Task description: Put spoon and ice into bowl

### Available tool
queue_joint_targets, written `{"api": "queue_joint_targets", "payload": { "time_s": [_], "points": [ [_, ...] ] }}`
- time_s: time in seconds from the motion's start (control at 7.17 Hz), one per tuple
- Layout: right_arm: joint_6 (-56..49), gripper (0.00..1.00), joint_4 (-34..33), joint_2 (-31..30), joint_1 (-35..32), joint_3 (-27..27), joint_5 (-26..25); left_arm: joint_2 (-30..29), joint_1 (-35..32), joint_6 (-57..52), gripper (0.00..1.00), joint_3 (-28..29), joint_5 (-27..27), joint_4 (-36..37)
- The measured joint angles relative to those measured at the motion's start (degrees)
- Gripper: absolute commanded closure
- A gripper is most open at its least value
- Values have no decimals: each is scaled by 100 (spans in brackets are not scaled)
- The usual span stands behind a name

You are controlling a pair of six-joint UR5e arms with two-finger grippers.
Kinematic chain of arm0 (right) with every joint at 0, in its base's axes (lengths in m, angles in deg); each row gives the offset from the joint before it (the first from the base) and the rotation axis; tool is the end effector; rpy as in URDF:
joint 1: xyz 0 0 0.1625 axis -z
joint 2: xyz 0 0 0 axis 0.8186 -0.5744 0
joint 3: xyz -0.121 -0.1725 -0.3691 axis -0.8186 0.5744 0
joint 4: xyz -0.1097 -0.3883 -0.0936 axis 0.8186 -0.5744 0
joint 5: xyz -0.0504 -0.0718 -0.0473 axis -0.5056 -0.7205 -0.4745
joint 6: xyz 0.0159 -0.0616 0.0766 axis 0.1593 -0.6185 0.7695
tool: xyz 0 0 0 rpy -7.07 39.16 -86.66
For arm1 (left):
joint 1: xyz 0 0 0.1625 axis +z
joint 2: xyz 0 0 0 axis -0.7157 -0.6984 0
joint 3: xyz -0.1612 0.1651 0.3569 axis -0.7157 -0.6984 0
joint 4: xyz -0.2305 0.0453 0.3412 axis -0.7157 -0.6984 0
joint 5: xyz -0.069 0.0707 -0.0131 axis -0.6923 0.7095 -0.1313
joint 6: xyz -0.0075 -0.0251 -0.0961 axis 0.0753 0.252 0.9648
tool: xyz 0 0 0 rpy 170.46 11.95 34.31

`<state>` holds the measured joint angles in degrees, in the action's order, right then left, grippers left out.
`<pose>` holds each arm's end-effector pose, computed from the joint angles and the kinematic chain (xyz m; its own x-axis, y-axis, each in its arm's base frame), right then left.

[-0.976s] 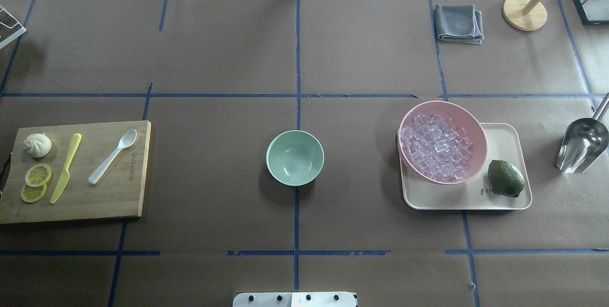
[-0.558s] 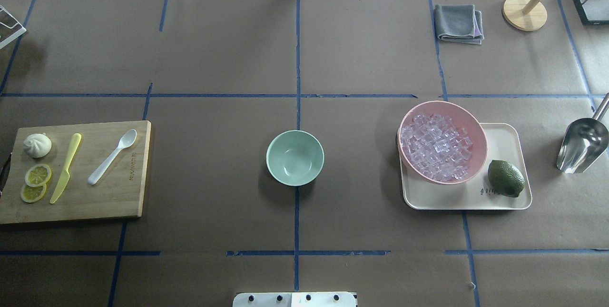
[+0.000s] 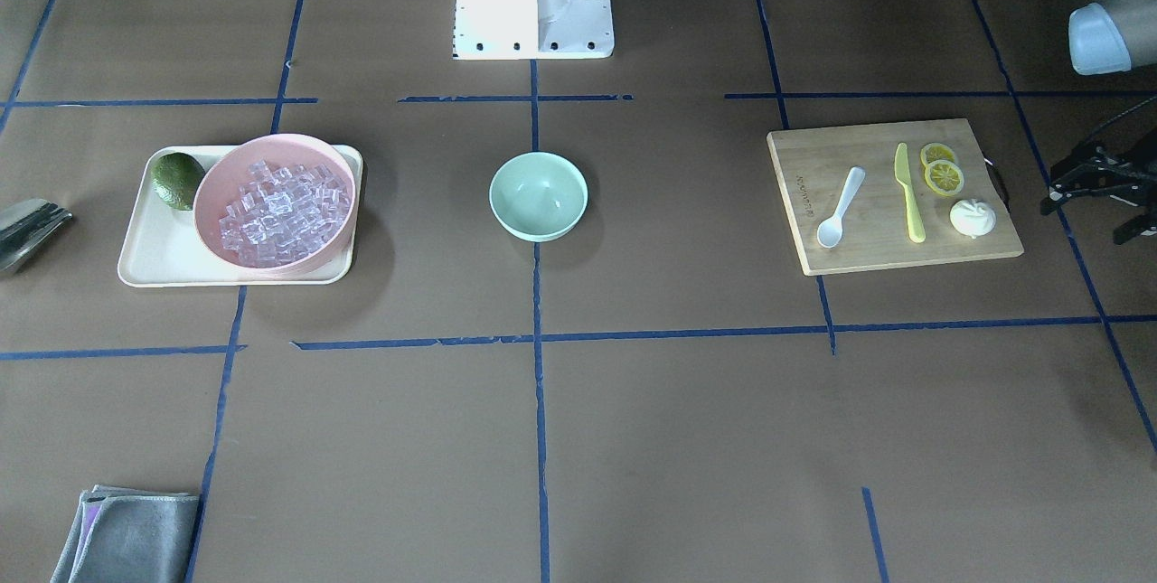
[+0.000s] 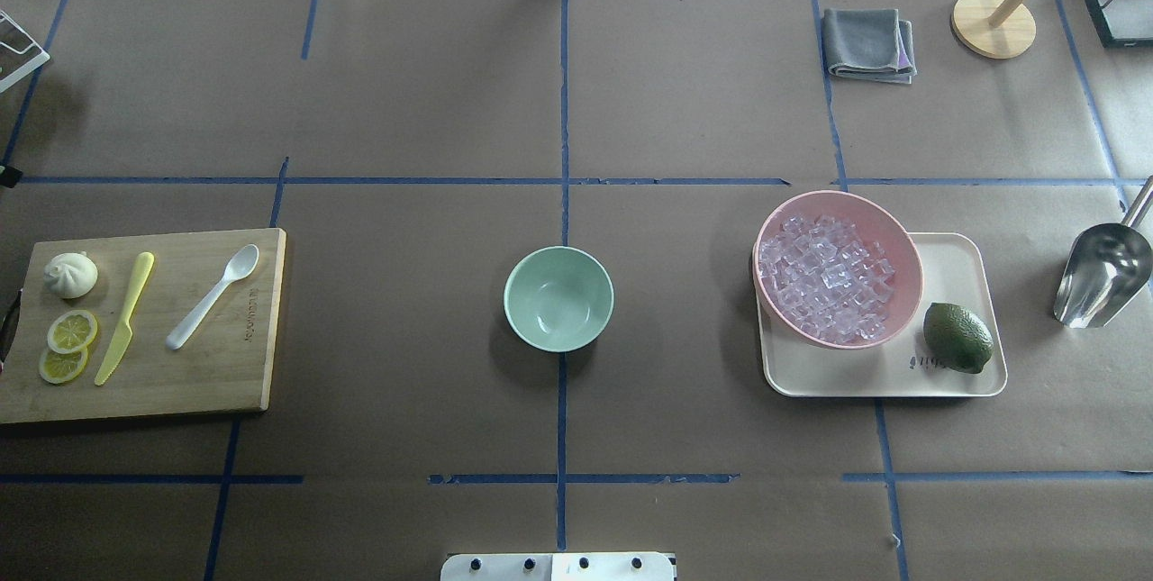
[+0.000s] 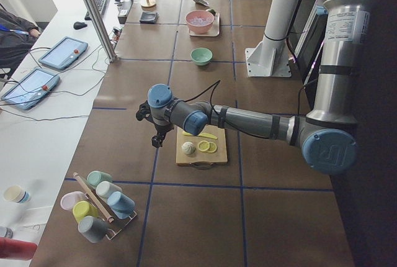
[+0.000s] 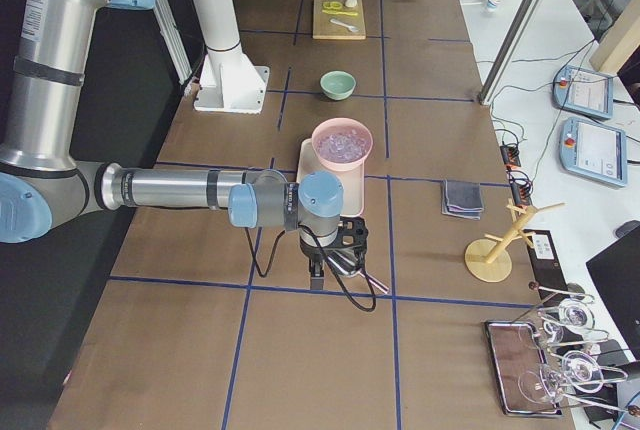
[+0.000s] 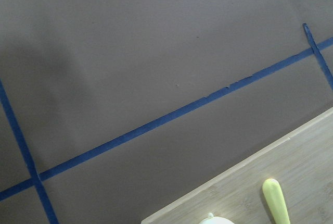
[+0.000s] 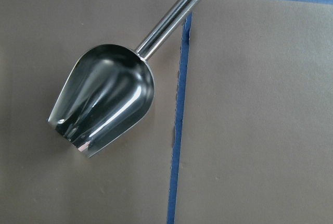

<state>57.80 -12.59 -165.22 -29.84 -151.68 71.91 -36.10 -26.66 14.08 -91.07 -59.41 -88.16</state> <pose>0.0303 -0.3894 0.6405 0.7294 -0.0713 0.6803 0.0753 0.9969 0.0237 0.1028 -0.5265 0.5494 0.5836 0.4396 -0.6828 -0.2085 0.8937 0.3972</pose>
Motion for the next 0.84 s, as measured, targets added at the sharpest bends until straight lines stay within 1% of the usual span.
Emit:
{"api": "queue_joint_targets", "payload": {
  "time_s": [0.28, 0.42, 0.7, 0.84],
  "points": [
    [2, 0, 27, -1, 0, 1, 23, -18, 800, 773, 0, -116, 55, -452],
    [6, 0, 70, -5, -2, 1, 28, -5, 1204, 1034, 0, -179, 309, -703],
    [8, 0, 116, -8, -3, 1, 30, 29, 1874, 1198, 0, -246, 1065, -1128],
    [9, 0, 125, -8, -3, 0, 30, 30, 2082, 1209, 0, -261, 1250, -1192]
  ]
}}
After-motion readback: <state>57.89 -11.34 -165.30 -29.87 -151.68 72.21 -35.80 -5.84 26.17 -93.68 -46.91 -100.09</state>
